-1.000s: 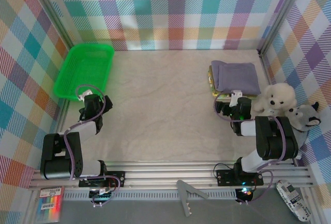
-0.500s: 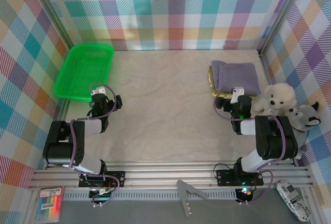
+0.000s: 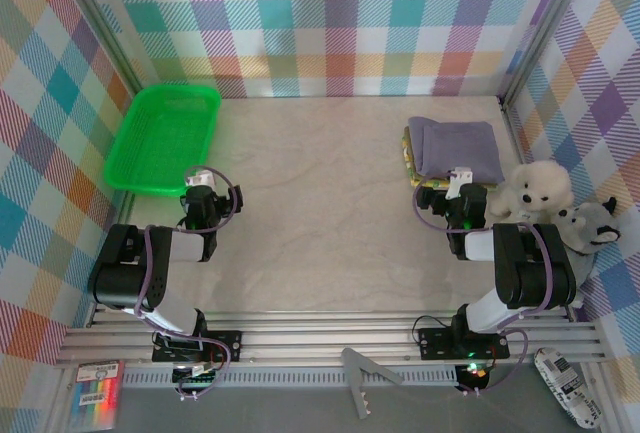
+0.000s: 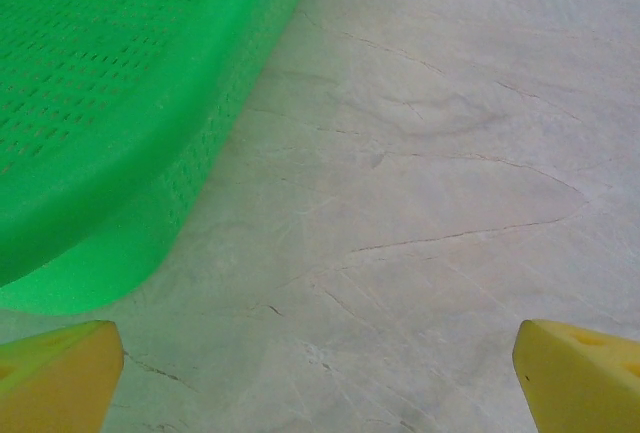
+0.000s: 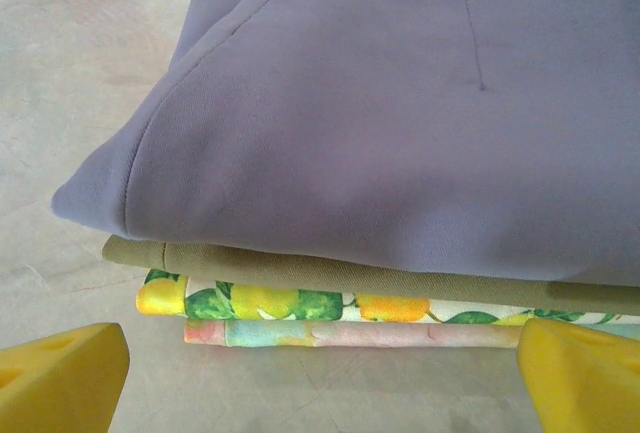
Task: Fold and stack the skirts
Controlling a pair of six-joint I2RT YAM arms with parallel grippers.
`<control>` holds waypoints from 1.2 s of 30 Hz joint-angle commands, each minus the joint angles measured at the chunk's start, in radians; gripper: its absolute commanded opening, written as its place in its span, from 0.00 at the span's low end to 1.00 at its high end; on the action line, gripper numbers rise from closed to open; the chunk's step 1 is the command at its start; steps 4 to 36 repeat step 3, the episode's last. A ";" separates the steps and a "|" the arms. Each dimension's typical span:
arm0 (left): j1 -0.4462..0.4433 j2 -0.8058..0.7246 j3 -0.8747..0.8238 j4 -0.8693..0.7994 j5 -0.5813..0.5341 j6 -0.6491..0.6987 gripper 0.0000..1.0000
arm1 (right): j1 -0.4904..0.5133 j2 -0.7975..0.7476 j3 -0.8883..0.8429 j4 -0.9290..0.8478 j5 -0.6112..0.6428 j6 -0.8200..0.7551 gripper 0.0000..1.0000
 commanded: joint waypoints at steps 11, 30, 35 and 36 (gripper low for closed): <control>-0.005 0.001 -0.003 0.051 -0.010 0.022 1.00 | 0.010 -0.008 0.017 0.028 0.001 -0.011 0.99; -0.005 0.001 -0.003 0.051 -0.010 0.022 1.00 | 0.010 -0.008 0.017 0.028 0.001 -0.011 0.99; -0.005 0.001 -0.003 0.051 -0.010 0.022 1.00 | 0.010 -0.008 0.017 0.028 0.001 -0.011 0.99; -0.005 0.001 -0.003 0.051 -0.010 0.022 1.00 | 0.010 -0.008 0.017 0.028 0.001 -0.011 0.99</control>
